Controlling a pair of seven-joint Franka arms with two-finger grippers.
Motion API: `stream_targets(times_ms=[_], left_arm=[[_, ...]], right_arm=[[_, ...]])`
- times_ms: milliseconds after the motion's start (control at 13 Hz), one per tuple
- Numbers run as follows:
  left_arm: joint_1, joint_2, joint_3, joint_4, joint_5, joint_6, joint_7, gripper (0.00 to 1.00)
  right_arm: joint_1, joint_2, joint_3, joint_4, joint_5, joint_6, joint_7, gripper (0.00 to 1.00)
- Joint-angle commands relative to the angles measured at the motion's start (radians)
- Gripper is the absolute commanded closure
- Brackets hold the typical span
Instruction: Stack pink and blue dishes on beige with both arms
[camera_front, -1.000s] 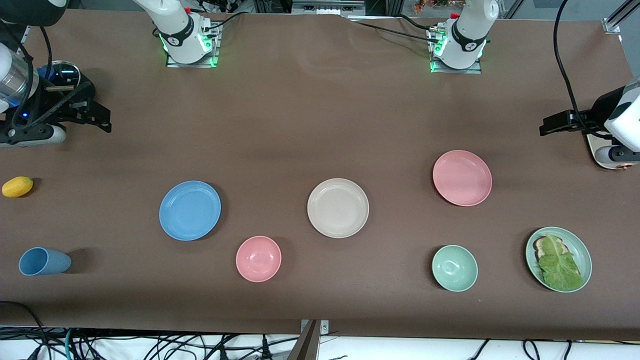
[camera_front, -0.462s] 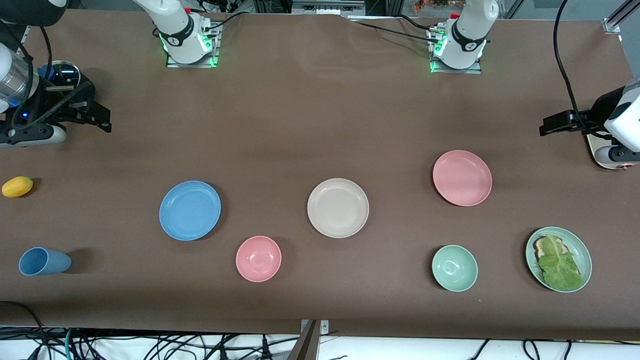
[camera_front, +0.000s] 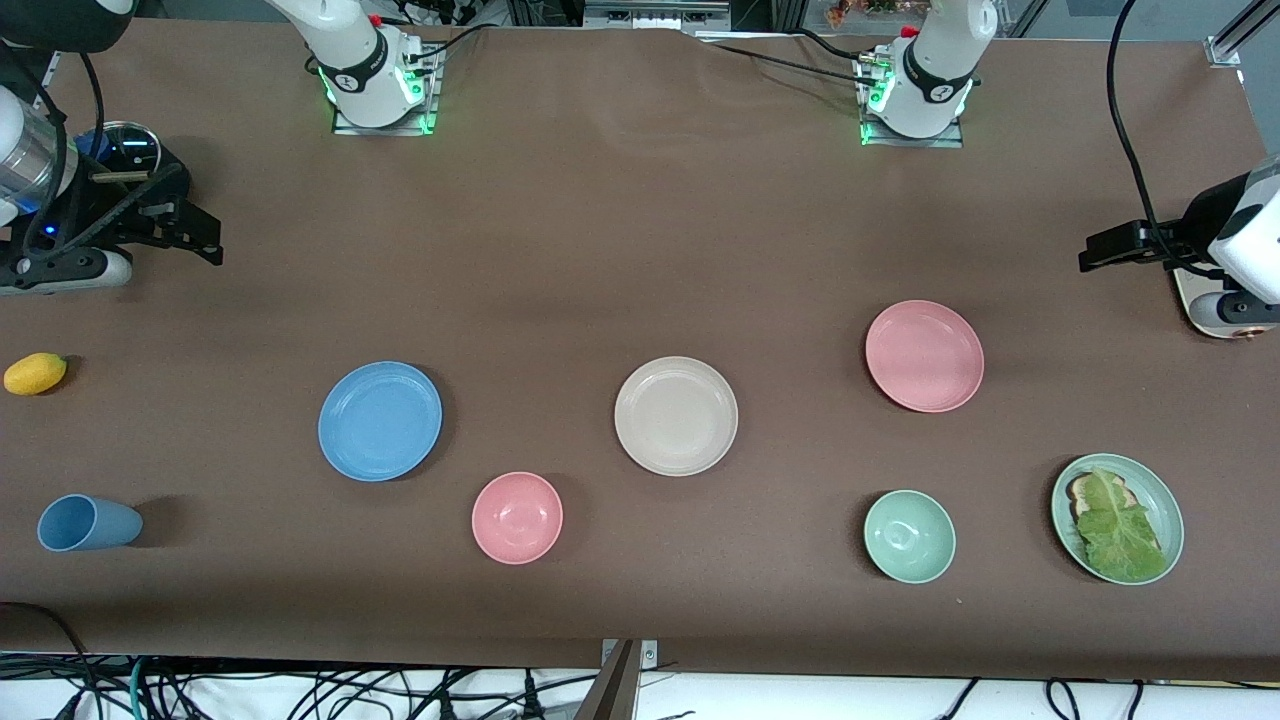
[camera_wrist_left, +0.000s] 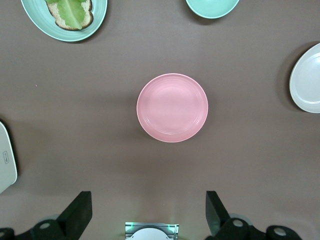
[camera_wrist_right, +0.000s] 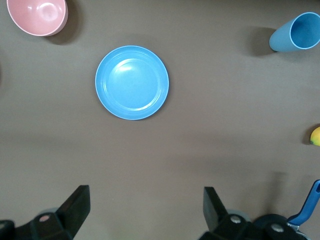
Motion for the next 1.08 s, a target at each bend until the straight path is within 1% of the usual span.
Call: stream_targets(times_ms=[0, 1000], left_arm=[[0.003, 0.016, 0.001, 0.034, -0.014, -0.013, 0.010, 0.00], [0.003, 0.017, 0.003, 0.034, -0.014, -0.011, 0.010, 0.00]], right_arm=[[-0.006, 0.004, 0.008, 0.018, 0.003, -0.016, 0.014, 0.00], [-0.006, 0.004, 0.006, 0.015, 0.003, -0.025, 0.014, 0.00]])
